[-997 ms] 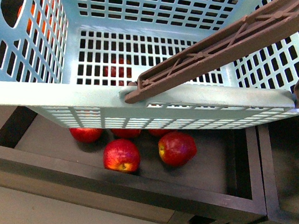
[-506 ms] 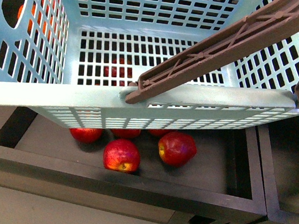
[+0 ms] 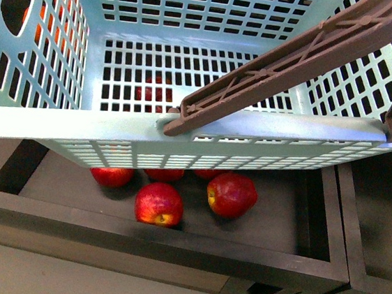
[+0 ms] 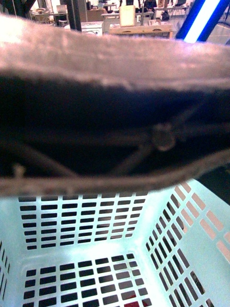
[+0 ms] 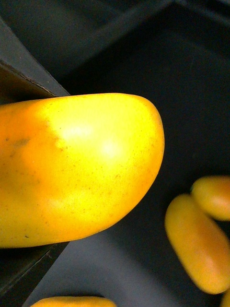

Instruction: Pick mango and avocado into basket

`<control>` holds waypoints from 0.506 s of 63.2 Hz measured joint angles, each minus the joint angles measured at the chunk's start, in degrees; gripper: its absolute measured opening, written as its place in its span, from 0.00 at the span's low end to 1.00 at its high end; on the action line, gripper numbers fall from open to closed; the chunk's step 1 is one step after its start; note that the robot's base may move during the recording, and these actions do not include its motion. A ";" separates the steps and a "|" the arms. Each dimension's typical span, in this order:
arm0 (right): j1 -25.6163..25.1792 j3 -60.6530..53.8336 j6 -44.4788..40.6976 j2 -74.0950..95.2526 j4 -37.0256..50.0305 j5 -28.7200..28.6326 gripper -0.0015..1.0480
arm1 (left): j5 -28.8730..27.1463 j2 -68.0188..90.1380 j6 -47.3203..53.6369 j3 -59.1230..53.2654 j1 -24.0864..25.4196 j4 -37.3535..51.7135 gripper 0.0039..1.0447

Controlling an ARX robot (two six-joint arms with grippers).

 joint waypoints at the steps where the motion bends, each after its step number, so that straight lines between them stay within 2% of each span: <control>1: 0.26 -1.31 -1.25 -2.54 0.04 -0.15 0.62 | 0.02 0.00 -0.04 -0.02 0.00 0.00 0.12; 17: 4.22 -11.26 -11.78 -27.04 -3.10 -3.21 0.62 | -0.09 0.00 0.02 -0.02 0.07 0.00 0.12; 25: 10.32 -15.32 -13.53 -39.80 -5.46 -2.16 0.61 | 0.02 0.00 -0.04 -0.02 -0.04 0.00 0.12; 32: 18.10 -17.35 -13.84 -45.70 -6.75 1.11 0.61 | 0.00 0.00 -0.02 0.00 -0.04 0.00 0.12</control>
